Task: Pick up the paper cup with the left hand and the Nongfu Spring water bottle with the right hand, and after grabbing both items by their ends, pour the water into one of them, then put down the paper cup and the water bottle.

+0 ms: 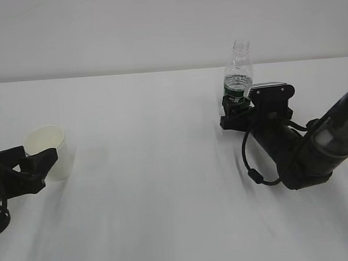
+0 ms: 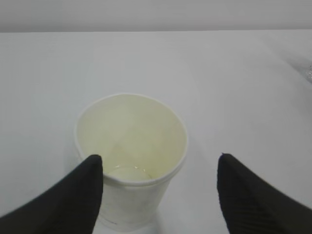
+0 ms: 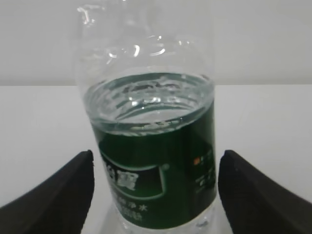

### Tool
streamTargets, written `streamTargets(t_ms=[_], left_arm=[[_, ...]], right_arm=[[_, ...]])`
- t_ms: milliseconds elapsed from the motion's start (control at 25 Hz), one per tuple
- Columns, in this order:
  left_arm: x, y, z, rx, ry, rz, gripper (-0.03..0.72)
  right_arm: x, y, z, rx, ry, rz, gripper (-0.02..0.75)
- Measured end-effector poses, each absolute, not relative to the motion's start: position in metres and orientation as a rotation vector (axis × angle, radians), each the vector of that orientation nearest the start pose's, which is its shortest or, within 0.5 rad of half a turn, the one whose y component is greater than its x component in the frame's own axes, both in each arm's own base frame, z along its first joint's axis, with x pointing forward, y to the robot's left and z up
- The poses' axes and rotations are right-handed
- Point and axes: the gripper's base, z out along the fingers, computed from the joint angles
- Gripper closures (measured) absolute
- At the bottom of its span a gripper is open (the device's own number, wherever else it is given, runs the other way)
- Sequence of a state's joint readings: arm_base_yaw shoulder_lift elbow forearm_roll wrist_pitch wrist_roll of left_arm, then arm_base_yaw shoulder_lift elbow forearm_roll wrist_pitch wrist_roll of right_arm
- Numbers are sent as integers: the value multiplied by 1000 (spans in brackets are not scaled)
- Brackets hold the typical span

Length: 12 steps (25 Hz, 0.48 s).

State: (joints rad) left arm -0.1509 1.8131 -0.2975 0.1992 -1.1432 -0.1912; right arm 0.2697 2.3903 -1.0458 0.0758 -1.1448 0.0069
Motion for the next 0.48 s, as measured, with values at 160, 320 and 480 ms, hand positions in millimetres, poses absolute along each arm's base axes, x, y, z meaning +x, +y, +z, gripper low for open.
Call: streamTargets(t_ms=[160, 320, 480], left_arm=[[243, -54, 117, 166, 1866, -347, 165], [243, -54, 117, 166, 1866, -347, 165], [243, -54, 117, 166, 1866, -347, 165]], right_arm=[[408, 106, 45, -149, 1680, 168, 146], [408, 106, 45, -149, 1680, 168, 146], [408, 106, 45, -149, 1680, 168, 146]])
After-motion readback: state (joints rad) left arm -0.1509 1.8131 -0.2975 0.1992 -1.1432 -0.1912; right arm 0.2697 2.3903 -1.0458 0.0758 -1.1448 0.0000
